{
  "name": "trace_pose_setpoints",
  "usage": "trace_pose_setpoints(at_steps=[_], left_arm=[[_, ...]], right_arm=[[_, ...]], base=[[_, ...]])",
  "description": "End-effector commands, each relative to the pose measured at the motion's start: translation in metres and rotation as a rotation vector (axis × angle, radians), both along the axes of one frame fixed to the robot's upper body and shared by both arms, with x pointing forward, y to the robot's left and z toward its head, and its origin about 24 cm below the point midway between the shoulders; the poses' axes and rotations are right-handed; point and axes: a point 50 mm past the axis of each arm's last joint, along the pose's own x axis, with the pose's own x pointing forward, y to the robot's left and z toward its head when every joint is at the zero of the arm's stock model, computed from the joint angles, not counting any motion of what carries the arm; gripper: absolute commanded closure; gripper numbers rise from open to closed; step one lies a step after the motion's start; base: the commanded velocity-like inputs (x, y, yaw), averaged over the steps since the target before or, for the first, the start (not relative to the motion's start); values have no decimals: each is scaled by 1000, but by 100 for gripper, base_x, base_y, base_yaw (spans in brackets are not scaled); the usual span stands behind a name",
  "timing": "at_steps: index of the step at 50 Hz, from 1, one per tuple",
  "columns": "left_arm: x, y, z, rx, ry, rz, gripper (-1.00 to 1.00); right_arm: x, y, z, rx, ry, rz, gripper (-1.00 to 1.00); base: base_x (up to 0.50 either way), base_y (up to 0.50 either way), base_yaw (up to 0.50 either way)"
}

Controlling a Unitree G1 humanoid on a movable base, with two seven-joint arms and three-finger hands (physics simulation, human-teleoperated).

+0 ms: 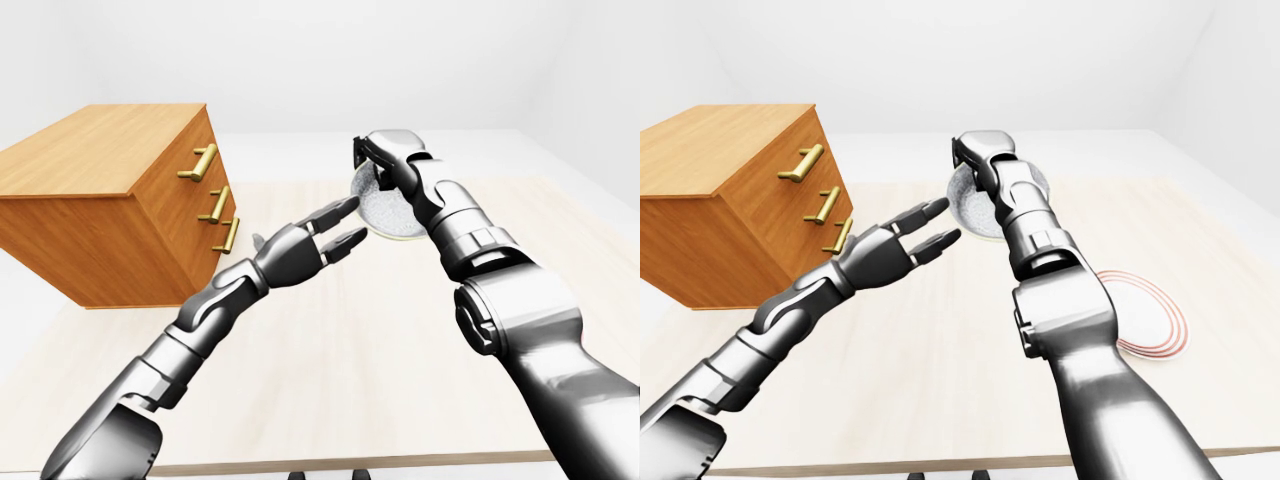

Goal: Put the bowl on top of the cabinet.

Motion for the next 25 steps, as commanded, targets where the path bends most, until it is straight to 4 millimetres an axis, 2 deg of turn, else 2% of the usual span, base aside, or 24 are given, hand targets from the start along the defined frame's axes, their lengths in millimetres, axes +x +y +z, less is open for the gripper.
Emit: trace_pose_setpoints(at_steps=[1,12,17,25], left_arm=[[-5,2,15,-39,-55,-8,-100],[-6,-3,9,-32,-36,-24,-100],[3,-8,-3,23,13,-17,-100],[2,-9,6,2,-17,-25,-100]], right_arm=[[0,1,1,4,-1,4,100],[-1,7,3,8,-5,20,100],[-1,11,7,14,-9,34,100],[-1,12,0,9,-4,34,100]], base=[[0,0,0],[0,0,0],[0,0,0],[0,0,0]])
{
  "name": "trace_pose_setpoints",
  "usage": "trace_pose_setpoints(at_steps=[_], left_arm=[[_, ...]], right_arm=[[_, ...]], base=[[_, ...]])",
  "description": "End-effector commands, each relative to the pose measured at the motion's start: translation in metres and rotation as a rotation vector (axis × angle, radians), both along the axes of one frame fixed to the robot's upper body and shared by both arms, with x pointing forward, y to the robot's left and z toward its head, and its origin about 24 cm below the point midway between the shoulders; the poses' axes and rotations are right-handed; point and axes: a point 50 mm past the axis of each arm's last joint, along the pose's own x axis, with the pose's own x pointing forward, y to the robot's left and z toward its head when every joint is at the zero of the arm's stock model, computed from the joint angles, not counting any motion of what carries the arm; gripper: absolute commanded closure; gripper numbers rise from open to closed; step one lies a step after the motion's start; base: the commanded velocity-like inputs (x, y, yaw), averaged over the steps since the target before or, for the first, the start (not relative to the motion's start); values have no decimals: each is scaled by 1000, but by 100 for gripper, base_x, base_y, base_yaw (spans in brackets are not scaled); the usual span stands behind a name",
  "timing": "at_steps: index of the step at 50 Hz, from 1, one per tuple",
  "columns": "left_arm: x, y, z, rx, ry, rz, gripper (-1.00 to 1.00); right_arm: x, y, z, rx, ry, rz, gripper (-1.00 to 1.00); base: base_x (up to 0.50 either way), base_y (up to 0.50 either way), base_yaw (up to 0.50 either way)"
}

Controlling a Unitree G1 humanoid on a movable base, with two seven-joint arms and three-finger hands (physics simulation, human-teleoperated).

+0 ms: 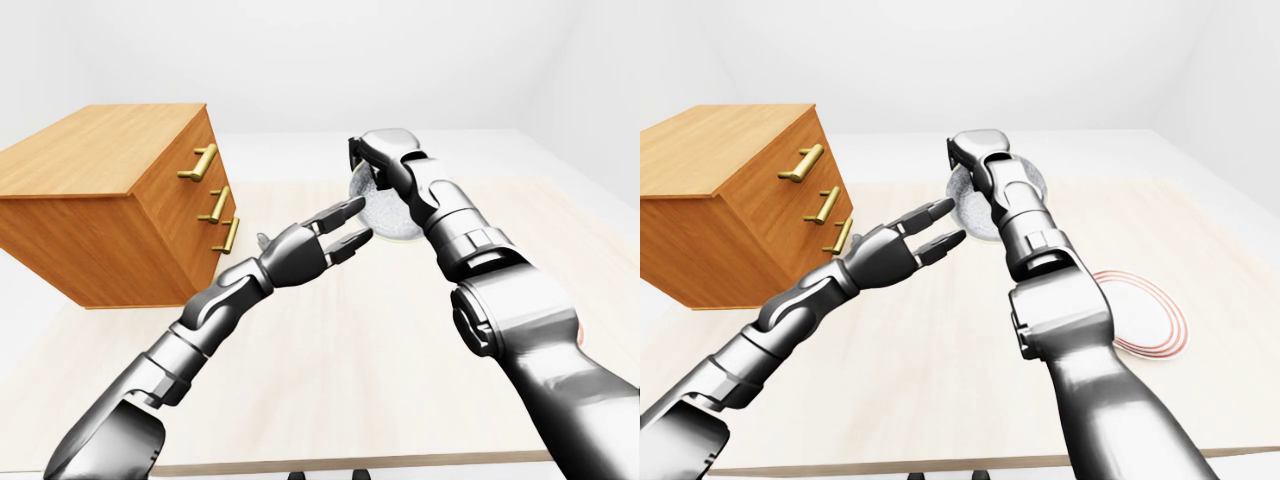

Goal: Put the bowl on top of the cabinet.

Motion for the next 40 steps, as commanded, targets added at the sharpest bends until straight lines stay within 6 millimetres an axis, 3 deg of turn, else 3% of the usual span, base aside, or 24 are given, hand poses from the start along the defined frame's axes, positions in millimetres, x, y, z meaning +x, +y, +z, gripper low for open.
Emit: trace_pose_setpoints(at_steps=[1,9,15,20,29,40], left_arm=[[2,-2,5,-4,-16,-5,-100],[6,-3,20,-61,-53,11,-100],[23,-7,26,-86,-40,51,-100],[22,-7,29,-82,-54,44,-100],[23,-12,21,-47,-26,33,-100],[32,-21,-10,74,79,45,-100]], right_arm=[[-1,4,-2,61,11,15,100],[-1,7,-4,65,14,25,100],[-2,8,0,76,14,33,100],[-2,7,-3,77,15,30,100],[-5,21,5,100,15,80,100],[-7,26,15,101,-1,101,100]], base=[[0,0,0],[0,0,0],[0,0,0],[0,0,0],[0,0,0],[0,0,0]])
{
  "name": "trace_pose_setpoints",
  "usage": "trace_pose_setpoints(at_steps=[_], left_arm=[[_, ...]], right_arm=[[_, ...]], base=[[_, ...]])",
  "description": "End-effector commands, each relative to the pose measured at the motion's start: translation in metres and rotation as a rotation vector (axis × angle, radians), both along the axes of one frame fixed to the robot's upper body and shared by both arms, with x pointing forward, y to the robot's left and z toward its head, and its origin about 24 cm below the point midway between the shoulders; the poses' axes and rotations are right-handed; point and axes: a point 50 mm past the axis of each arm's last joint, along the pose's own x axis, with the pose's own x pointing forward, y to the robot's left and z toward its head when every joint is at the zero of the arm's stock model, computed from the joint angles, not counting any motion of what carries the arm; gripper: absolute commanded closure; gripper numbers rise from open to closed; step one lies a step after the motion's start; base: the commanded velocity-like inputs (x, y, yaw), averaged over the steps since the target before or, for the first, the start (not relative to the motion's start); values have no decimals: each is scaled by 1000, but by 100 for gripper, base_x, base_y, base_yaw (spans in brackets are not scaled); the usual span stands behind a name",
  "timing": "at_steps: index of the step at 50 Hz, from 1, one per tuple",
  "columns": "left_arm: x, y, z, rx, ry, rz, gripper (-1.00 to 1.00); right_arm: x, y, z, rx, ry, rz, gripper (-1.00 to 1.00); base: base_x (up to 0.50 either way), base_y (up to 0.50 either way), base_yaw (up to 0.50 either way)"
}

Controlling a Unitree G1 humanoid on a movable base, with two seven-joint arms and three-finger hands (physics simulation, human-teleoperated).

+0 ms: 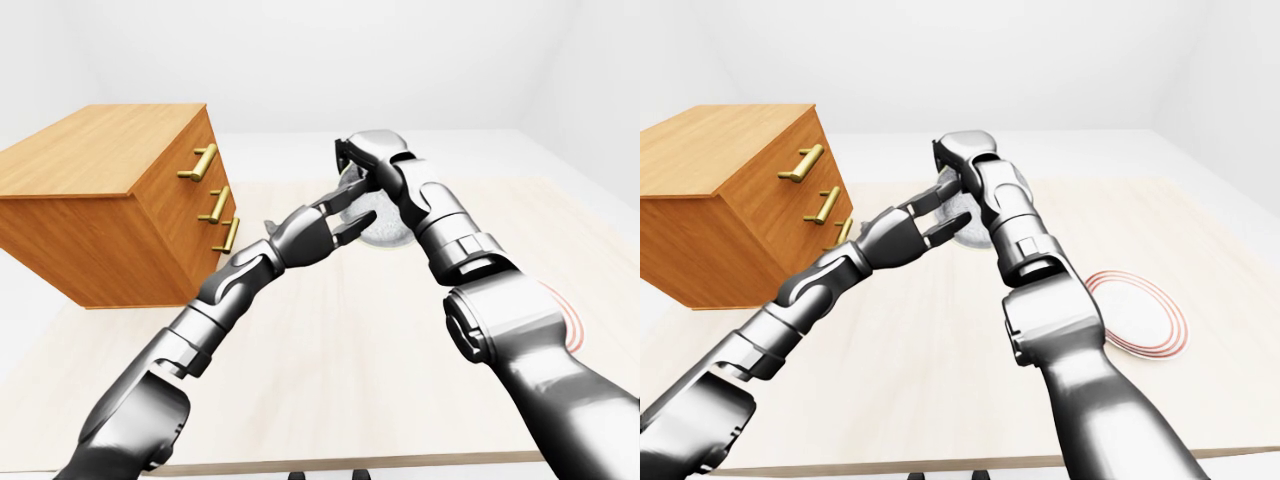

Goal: Put the bowl on top of the cabinet.

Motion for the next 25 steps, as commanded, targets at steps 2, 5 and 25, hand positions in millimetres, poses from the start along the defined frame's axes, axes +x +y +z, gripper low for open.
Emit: trace_pose_setpoints(at_steps=[2,5,25], left_arm=[[7,-9,-23,95,79,3,-100],[7,-10,-26,102,87,0,-100],[8,-10,-40,162,129,8,100]], right_arm=[[-4,11,19,83,-20,51,100],[-5,13,23,84,-27,63,100],[-20,31,43,123,-45,166,100]], base=[[0,0,0],[0,0,0],[0,0,0]])
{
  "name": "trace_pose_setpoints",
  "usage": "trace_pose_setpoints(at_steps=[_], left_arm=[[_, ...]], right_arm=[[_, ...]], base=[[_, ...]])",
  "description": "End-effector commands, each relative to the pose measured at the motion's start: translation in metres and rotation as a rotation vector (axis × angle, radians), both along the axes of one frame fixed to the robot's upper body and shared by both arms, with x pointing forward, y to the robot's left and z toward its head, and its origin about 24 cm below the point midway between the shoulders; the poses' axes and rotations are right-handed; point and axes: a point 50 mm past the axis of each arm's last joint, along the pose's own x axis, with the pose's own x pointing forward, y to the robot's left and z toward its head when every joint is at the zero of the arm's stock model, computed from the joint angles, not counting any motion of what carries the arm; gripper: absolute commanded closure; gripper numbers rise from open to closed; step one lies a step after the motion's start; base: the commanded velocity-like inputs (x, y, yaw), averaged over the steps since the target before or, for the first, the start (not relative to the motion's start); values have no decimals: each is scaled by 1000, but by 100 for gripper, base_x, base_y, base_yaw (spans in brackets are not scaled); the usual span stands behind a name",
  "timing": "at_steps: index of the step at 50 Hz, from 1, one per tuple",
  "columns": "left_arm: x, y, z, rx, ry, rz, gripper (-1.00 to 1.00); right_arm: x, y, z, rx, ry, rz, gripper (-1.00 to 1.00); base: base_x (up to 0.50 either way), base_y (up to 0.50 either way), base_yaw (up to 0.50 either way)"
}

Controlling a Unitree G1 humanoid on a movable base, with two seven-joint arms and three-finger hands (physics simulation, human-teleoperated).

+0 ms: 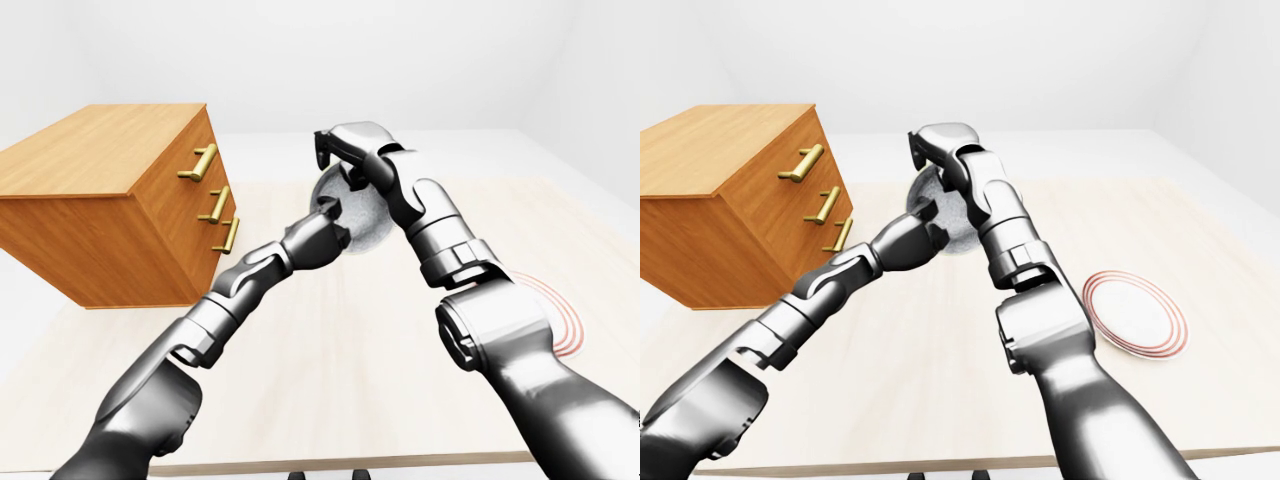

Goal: Put the bowl on top of the cabinet.

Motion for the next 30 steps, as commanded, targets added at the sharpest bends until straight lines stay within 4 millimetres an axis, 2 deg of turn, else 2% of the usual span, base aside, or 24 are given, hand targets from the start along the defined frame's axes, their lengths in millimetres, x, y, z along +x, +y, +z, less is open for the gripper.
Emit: trace_pose_setpoints(at_steps=[1,16,22,23,24,26,30], left_arm=[[-4,2,-21,74,46,0,100],[-7,3,-32,104,71,-6,100],[-9,3,-21,66,37,-16,100],[-9,3,-18,52,27,-19,100],[-10,3,-15,32,19,-20,100],[-11,3,-13,23,12,-22,100],[-11,3,-2,-32,-15,-18,100]], right_arm=[[-8,5,26,92,-48,57,100],[-11,7,28,107,-42,75,100],[-11,8,28,111,-40,78,100],[-10,8,27,108,-41,74,35],[-11,8,27,121,-35,80,-100],[-12,8,28,119,-35,85,-100],[-19,3,49,199,-109,109,-100]], base=[[0,0,0],[0,0,0],[0,0,0],[0,0,0],[0,0,0],[0,0,0],[0,0,0]])
